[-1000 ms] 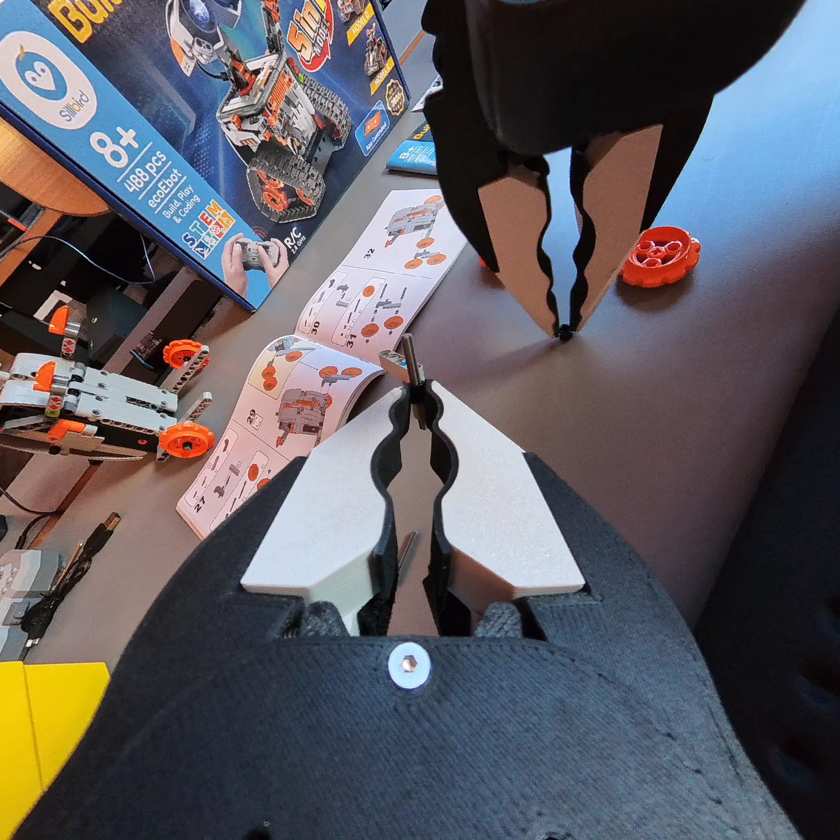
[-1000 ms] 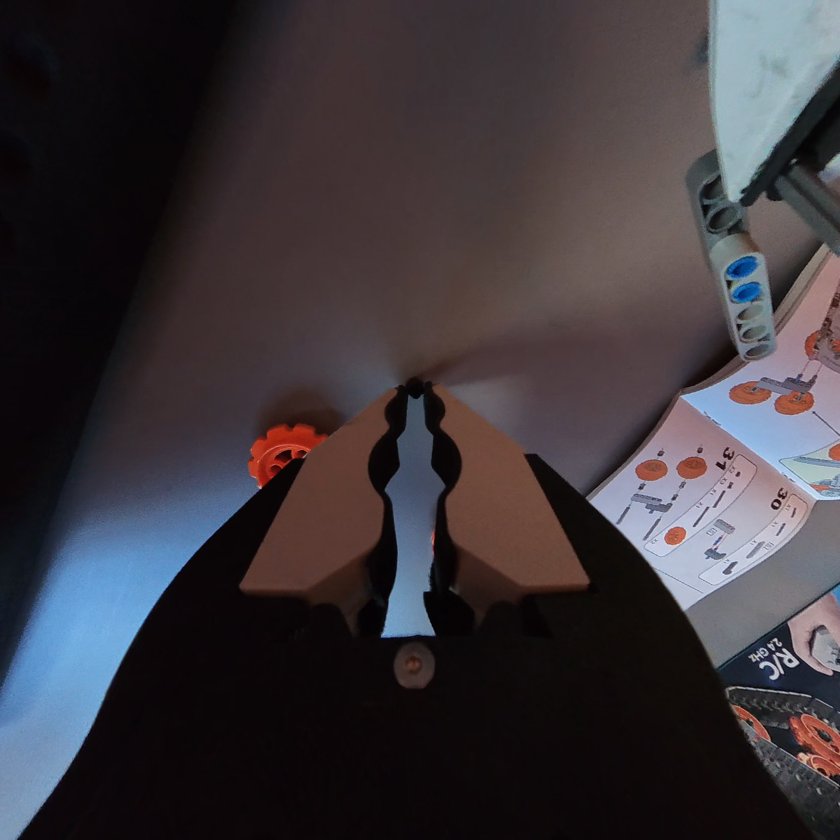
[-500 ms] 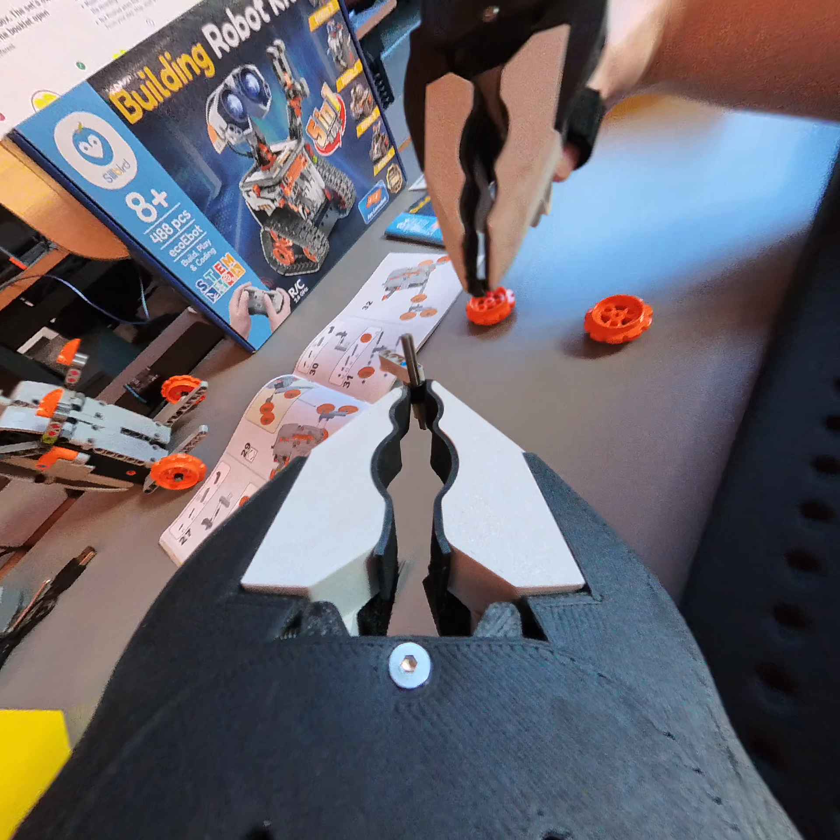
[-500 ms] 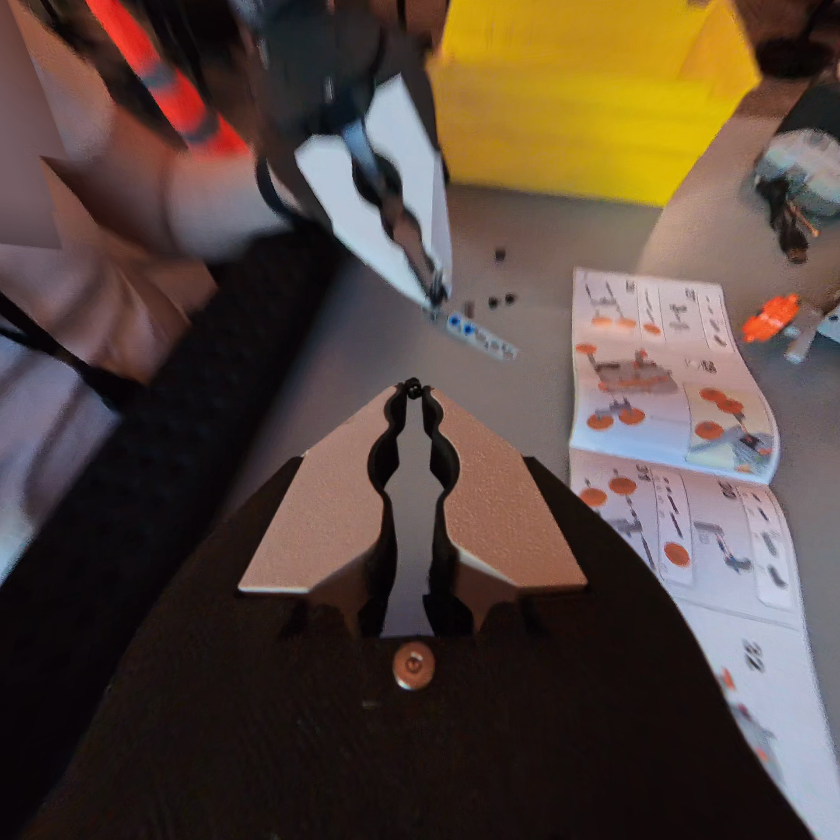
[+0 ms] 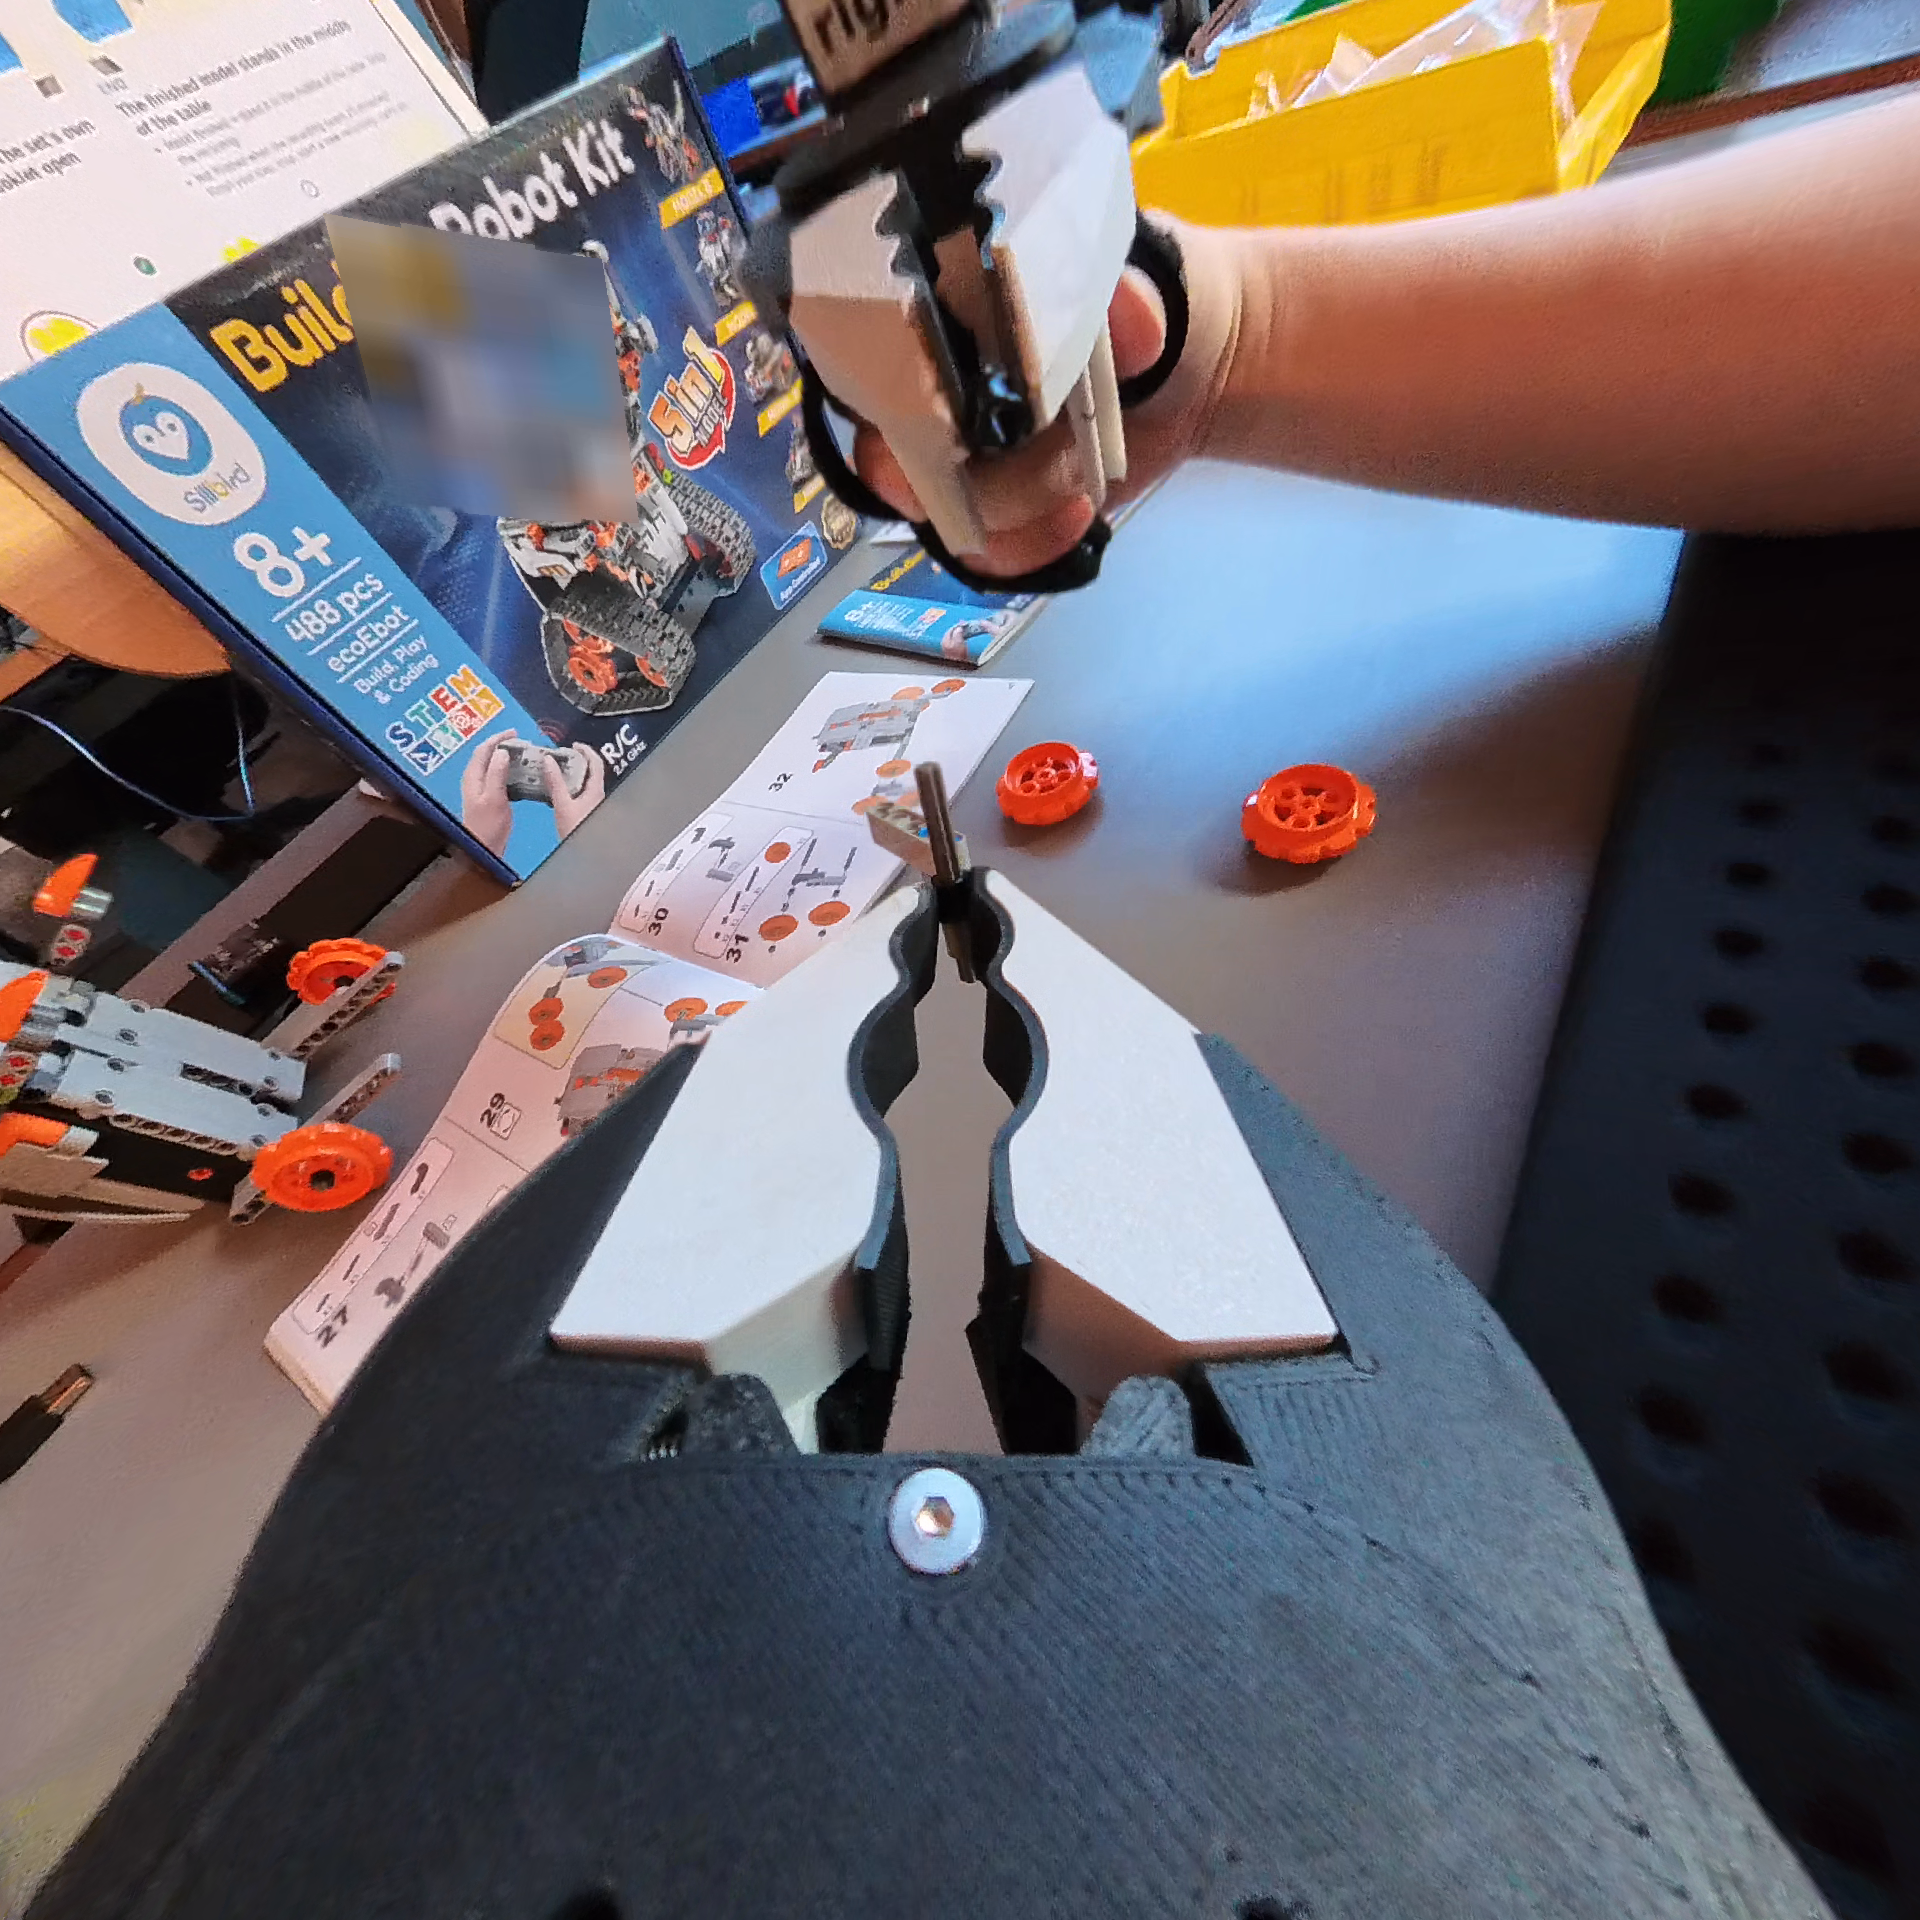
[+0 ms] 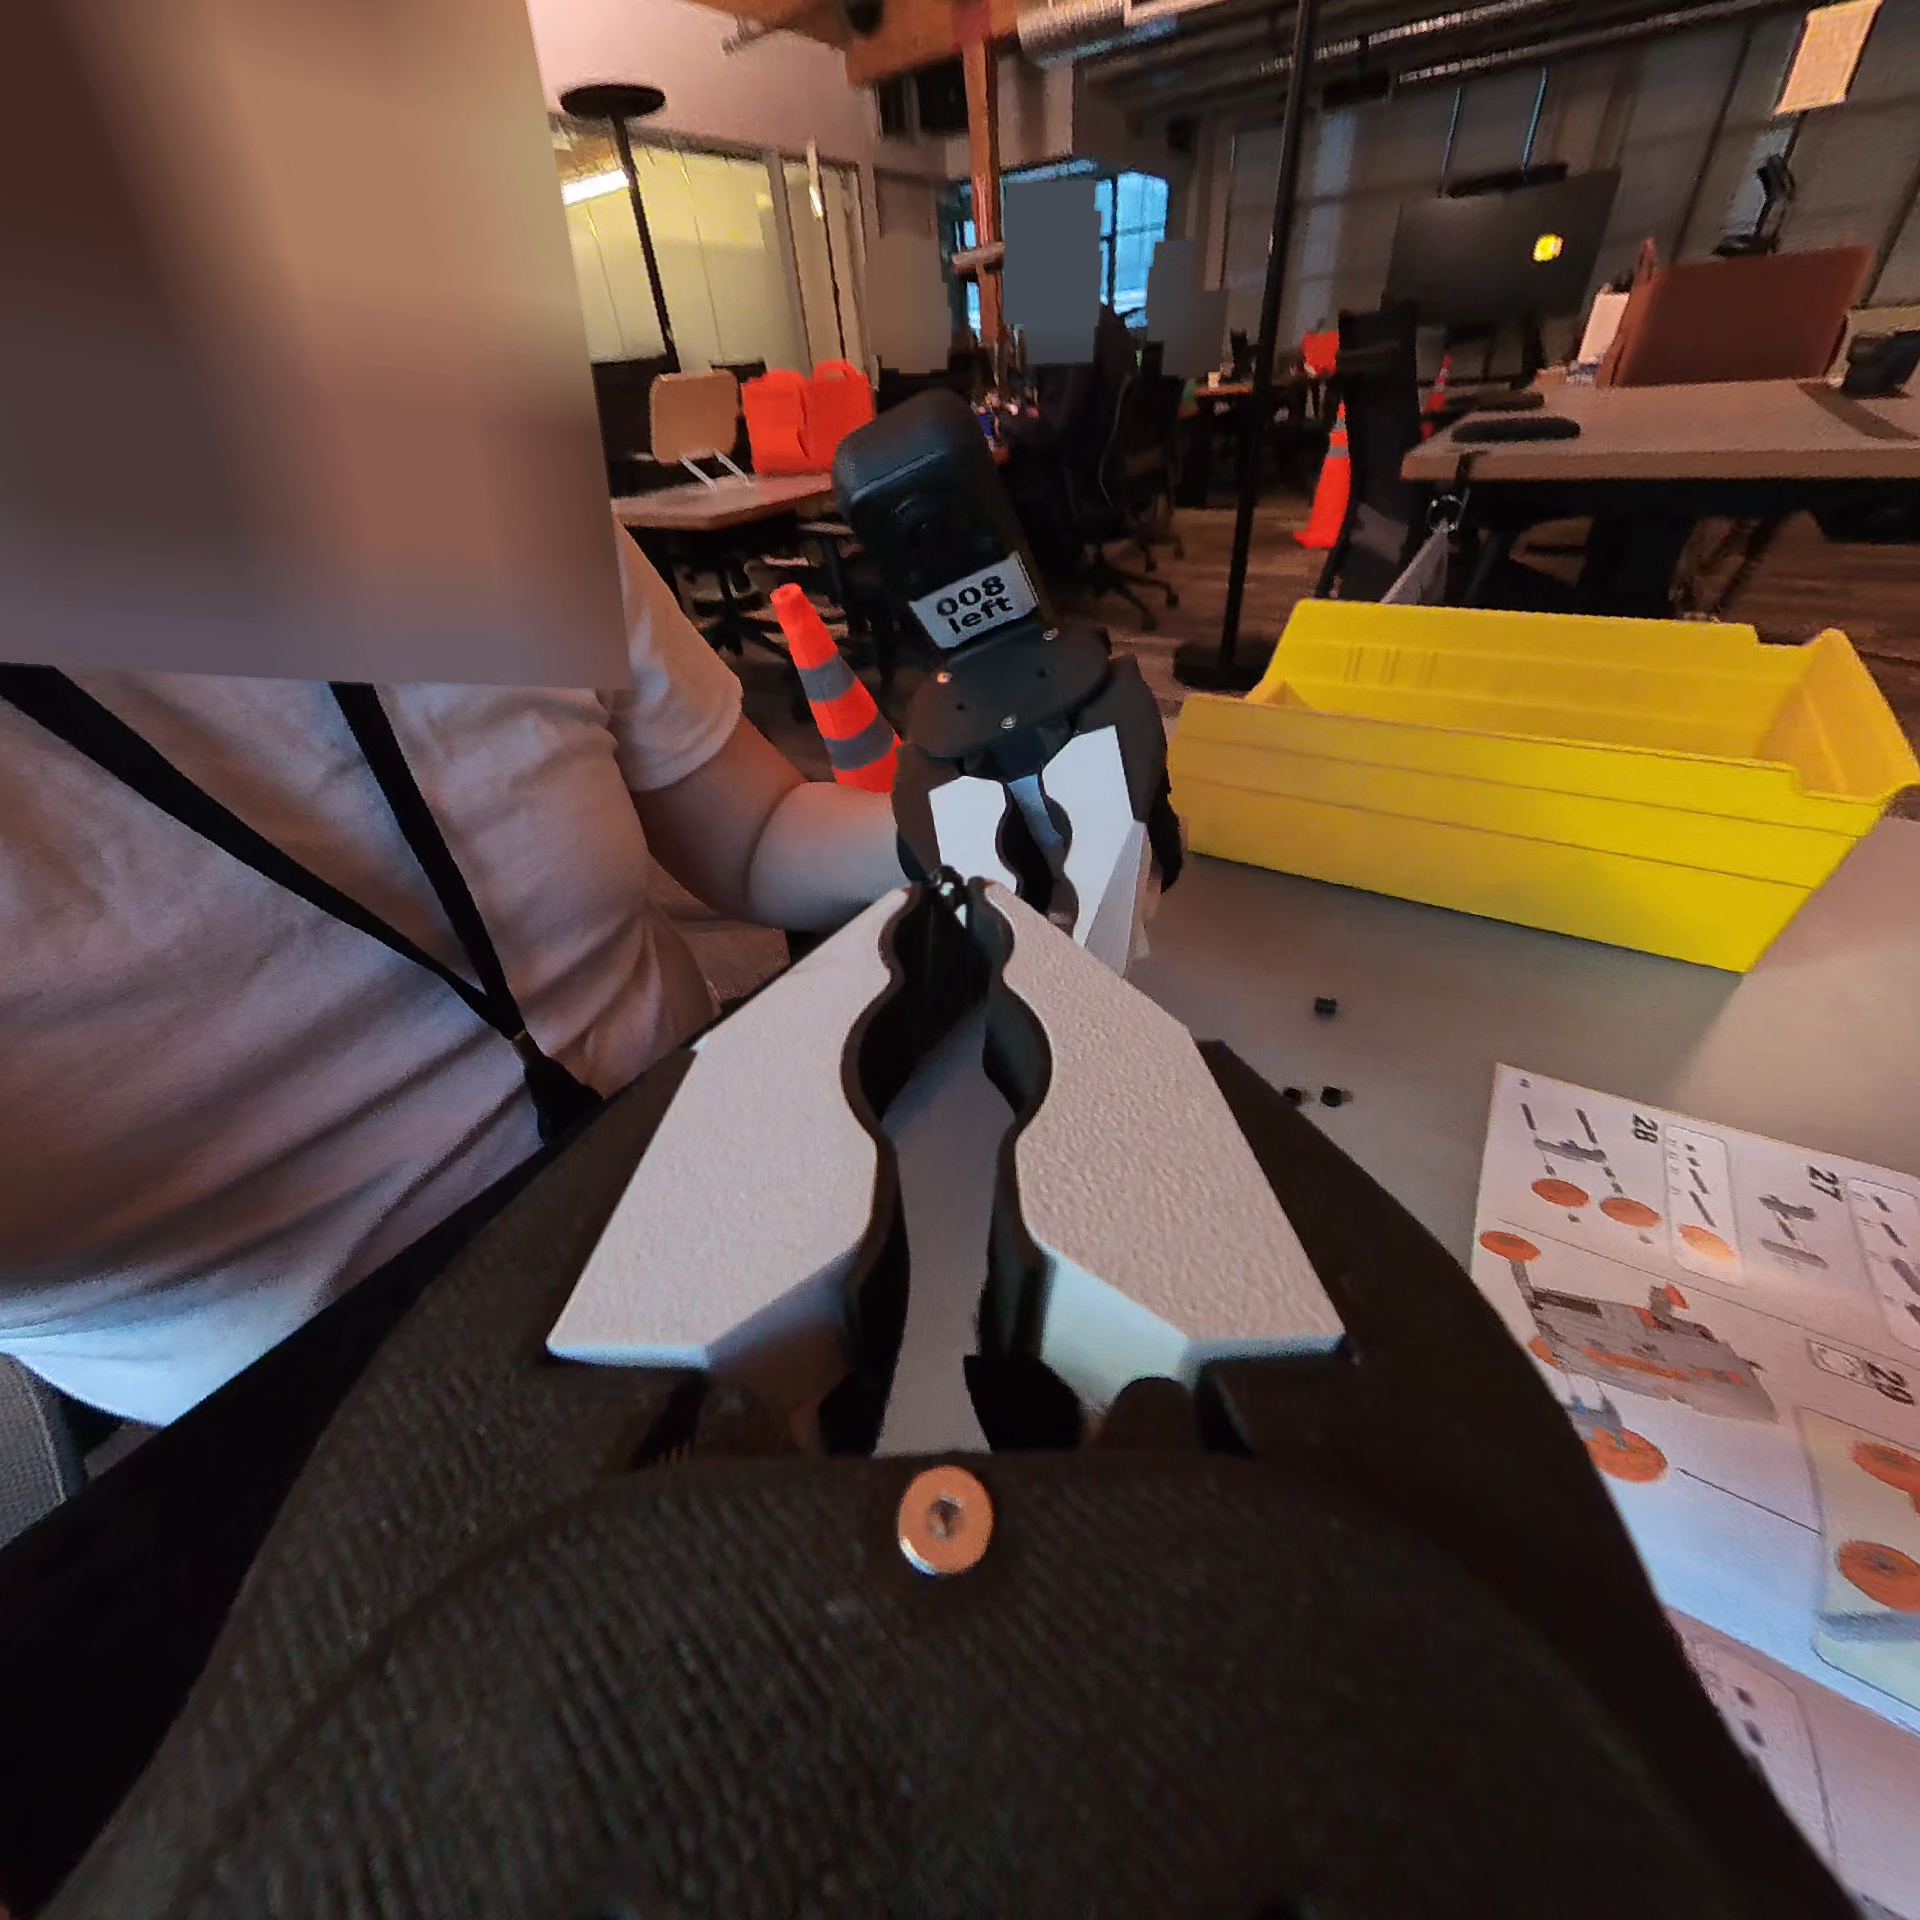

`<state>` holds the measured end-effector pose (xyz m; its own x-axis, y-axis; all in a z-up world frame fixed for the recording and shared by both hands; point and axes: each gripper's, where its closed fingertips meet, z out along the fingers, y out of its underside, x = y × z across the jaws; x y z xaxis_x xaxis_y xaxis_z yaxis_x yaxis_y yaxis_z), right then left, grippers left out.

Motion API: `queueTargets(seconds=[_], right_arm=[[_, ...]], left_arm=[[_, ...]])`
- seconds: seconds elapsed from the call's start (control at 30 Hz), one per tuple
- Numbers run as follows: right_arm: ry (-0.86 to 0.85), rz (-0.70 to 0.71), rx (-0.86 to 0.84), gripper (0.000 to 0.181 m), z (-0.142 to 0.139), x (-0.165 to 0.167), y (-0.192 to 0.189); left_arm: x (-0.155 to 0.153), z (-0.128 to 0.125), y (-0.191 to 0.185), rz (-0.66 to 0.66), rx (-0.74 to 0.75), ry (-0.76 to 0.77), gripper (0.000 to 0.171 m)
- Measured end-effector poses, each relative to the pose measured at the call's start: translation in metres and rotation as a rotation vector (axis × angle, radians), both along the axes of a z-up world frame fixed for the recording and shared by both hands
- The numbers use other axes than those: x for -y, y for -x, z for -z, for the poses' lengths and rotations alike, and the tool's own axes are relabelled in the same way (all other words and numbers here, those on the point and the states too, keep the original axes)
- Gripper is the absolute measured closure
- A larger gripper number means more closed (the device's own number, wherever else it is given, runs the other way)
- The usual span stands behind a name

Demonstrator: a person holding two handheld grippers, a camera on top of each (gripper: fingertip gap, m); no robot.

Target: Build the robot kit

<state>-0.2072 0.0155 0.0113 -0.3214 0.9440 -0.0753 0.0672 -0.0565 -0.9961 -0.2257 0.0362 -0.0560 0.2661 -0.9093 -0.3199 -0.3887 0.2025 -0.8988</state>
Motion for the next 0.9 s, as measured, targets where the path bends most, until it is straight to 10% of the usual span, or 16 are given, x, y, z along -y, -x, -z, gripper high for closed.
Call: queueTargets(seconds=[0.9], right_arm=[[0.292,-0.307,-0.492,0.177,-0.078,0.023,-0.031]], left_arm=[[0.015,-0.023,0.001,0.071,0.112,-0.039,0.169]])
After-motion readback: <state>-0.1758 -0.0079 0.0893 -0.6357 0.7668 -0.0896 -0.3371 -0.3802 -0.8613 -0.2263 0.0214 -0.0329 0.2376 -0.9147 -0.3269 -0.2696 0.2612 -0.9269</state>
